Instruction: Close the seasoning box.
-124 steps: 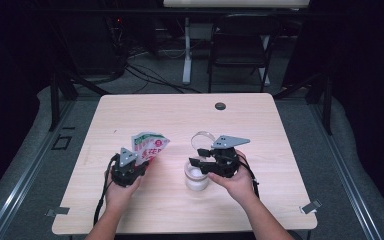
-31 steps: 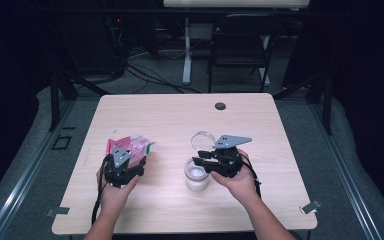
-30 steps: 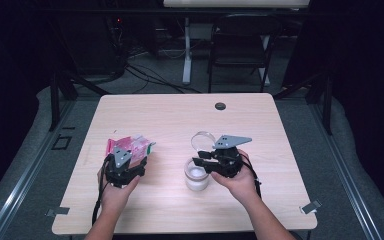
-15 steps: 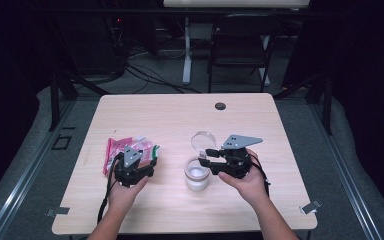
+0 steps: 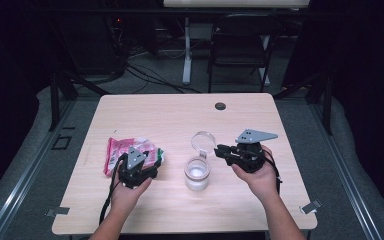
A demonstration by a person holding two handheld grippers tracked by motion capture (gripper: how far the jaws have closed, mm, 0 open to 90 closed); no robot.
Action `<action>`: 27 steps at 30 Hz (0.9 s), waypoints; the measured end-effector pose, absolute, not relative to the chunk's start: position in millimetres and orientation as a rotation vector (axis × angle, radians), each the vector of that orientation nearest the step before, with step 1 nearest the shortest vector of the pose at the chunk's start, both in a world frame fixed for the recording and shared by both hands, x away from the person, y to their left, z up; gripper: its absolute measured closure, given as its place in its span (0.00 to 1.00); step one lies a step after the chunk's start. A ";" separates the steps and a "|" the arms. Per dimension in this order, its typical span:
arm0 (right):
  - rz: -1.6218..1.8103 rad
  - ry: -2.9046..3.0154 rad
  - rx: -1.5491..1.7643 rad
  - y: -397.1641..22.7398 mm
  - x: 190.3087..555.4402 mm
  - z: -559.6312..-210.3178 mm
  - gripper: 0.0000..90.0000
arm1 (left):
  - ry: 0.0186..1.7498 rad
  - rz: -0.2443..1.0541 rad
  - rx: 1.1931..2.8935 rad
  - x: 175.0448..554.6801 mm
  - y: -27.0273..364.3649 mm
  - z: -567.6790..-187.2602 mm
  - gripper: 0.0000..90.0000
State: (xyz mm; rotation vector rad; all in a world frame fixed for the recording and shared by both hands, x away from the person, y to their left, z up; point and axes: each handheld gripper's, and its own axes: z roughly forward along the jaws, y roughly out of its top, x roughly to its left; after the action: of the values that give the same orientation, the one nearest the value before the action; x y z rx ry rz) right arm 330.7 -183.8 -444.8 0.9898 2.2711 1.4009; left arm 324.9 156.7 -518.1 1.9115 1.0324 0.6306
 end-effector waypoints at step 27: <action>1.379 2.263 1.066 -181.2 364.2 -467.2 0.76 | 1.040 0.647 1.895 309.3 169.1 -518.8 0.52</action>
State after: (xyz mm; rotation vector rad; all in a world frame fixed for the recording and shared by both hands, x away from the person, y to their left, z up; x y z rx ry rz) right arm 364.2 -181.2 -467.2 1.0660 2.2626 1.3787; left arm 309.3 169.1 -518.8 1.8950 1.0396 0.6468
